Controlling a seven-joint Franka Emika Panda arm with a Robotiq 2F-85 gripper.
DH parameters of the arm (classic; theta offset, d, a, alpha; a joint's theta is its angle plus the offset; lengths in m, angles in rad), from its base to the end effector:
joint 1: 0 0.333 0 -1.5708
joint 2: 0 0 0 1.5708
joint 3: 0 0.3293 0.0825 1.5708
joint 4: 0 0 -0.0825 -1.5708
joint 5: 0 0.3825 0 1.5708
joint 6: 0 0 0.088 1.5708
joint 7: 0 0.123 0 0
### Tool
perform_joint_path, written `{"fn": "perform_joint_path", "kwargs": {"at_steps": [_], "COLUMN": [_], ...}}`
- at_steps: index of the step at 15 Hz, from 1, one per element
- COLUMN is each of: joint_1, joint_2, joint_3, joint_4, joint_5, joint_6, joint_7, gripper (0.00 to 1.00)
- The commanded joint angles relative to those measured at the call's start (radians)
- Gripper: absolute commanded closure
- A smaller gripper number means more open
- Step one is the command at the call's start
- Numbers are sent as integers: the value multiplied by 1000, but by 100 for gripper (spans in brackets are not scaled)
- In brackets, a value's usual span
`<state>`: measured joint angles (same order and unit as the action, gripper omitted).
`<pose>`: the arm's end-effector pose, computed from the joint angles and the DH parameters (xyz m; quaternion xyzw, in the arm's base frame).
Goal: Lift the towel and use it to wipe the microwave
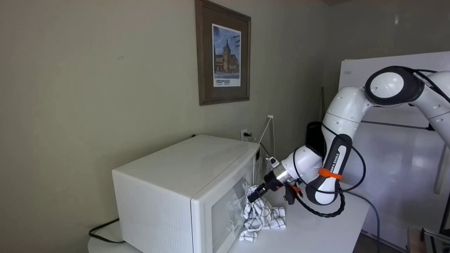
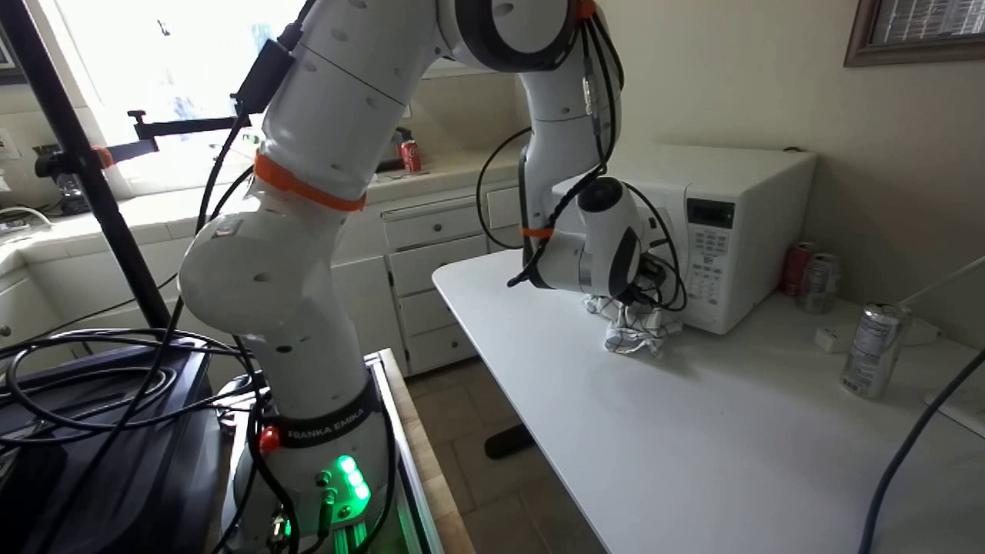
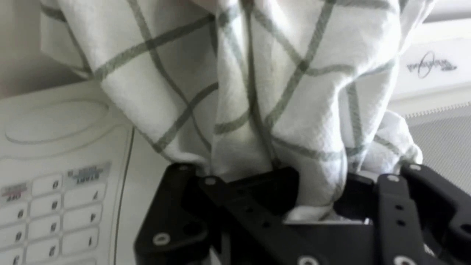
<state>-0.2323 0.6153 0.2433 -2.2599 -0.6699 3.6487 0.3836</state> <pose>0.5634 0.0871 0.1938 -0.9108 -0.1150 -0.3612 0.1635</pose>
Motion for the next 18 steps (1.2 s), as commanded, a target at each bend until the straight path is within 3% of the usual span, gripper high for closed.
{"fn": "perform_joint_path", "kwargs": {"at_steps": [1, 4, 9, 11, 18], "joint_1": [-173, -335, -556, -600, -718], "joint_2": [65, 57, 30, -12, -259], "joint_3": [162, 323, 529, 541, 408], "joint_4": [44, -32, -209, -270, -436], "joint_5": [-198, -308, -300, -290, -266], "joint_6": [-158, -284, -439, -457, -371], "joint_7": [145, 200, 176, 182, 249], "gripper": [100, 100, 100, 100, 100]}}
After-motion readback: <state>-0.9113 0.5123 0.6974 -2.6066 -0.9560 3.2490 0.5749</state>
